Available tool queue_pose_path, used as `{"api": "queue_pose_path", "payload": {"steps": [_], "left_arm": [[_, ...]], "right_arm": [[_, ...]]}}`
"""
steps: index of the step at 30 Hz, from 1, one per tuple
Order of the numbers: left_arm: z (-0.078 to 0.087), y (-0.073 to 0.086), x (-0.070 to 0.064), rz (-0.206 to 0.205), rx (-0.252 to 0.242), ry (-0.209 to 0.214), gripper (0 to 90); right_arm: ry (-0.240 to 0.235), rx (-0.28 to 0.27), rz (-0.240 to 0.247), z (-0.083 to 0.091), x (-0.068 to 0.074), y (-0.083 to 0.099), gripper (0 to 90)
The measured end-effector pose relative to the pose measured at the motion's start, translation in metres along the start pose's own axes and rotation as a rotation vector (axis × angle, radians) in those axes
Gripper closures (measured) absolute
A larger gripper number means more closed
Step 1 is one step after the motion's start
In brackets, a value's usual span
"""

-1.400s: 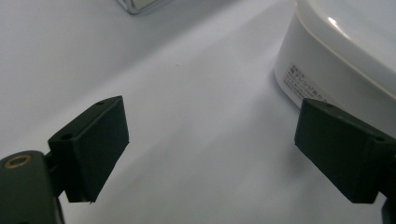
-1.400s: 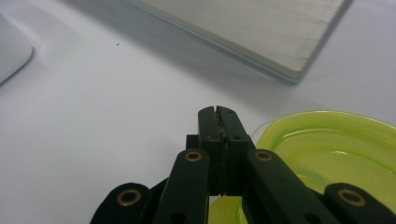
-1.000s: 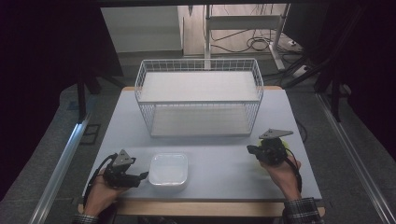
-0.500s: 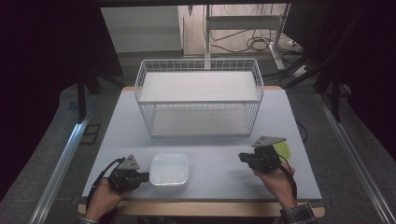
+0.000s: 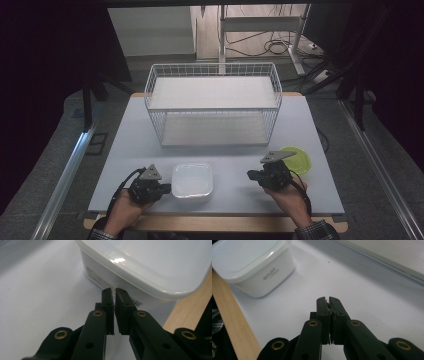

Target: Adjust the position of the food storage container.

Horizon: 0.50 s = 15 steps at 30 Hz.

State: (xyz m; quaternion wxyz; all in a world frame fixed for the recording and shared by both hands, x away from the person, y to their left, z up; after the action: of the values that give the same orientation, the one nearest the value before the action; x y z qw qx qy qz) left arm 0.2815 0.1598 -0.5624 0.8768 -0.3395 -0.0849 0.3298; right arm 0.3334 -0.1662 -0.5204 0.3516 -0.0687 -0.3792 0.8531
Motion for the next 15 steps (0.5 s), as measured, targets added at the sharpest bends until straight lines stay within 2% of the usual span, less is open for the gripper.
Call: {"api": "queue_pose_path", "payload": {"steps": [5, 9, 15], "left_arm": [[-0.008, -0.010, -0.004, 0.007, -0.013, 0.006, 86.5], [-0.016, -0.021, -0.008, -0.003, -0.021, 0.008, 86.5], [-0.023, -0.028, -0.011, -0.007, -0.029, 0.015, 86.5]], "right_arm": [[-0.032, 0.015, 0.004, -0.006, 0.010, 0.001, 86.7], [-0.065, 0.025, 0.013, -0.014, 0.019, 0.001, 86.4], [-0.074, 0.036, 0.018, -0.023, 0.026, 0.001, 85.7]]}}
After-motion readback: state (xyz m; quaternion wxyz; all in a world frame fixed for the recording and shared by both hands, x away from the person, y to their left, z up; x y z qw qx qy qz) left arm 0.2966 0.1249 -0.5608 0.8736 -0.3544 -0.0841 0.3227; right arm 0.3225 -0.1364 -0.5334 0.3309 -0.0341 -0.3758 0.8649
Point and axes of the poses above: each handheld gripper's, and its own axes: z roughly backward along the jaws, y roughly out of its underside, x roughly to its left, the point moved 6 cm from there along -z, roughly forward along the jaws, and after that the axes turned 3 degrees about -z, right-handed, at the moved point
